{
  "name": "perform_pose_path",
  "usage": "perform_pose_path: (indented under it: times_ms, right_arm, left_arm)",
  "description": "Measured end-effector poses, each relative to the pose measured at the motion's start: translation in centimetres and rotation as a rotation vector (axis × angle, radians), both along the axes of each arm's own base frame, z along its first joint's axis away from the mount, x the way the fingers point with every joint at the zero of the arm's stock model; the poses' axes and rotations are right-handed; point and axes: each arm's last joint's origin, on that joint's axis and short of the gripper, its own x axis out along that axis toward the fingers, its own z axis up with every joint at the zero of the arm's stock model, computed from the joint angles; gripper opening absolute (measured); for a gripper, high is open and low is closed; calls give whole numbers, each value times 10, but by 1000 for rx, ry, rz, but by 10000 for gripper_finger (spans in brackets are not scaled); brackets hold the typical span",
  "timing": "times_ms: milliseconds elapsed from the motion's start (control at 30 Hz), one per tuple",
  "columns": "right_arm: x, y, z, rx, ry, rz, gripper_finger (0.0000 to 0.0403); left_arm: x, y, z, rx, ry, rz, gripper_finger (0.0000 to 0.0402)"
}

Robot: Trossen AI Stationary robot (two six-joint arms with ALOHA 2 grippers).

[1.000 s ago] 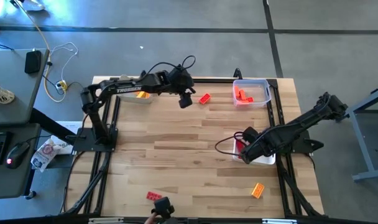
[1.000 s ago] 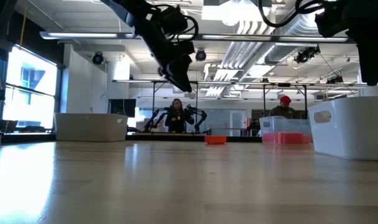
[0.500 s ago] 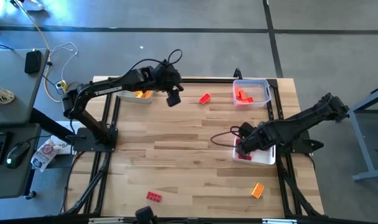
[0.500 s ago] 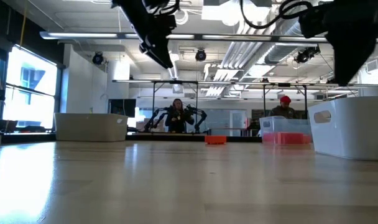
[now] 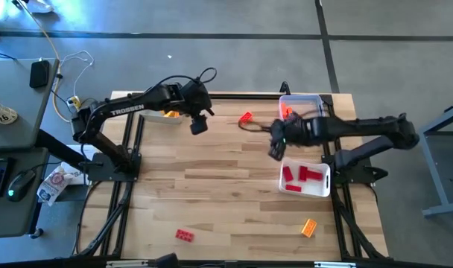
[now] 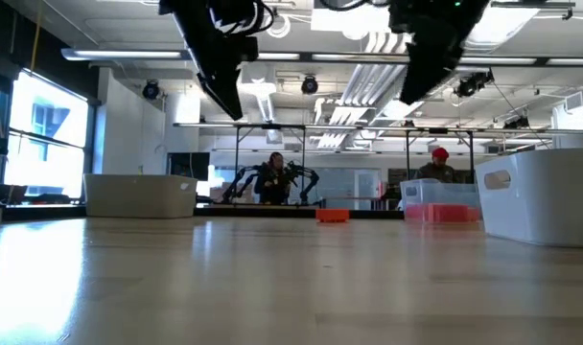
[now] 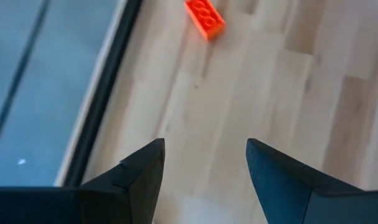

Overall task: Sort & place blocks by color
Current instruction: Put the orange block into the transparent bin

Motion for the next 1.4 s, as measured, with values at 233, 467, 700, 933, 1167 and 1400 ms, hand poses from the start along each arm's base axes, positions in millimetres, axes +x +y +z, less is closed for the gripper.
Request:
perform_pose_path:
  times_ms: [233, 467, 700, 933, 1167, 1400]
  right_arm:
    - [11, -48, 14, -171, -83, 162, 222]
    - [12, -84, 28, -374, -135, 205, 222]
    - [11, -109, 45, -510, -269, 220, 222]
    - [12, -130, 55, -617, -376, 287, 222]
    - [29, -151, 45, -608, -280, 332, 222]
    - [50, -166, 36, -503, -78, 423, 222]
  left_arm:
    - [0, -7, -13, -59, 21, -39, 211]
    - [2, -14, -17, -77, 39, -52, 211]
    - [4, -20, -17, -79, 48, -73, 211]
    - [5, -22, -18, -81, 52, -77, 211]
    - [4, -22, -18, -105, 37, -25, 211]
    - [7, -26, -18, -121, 28, -27, 211]
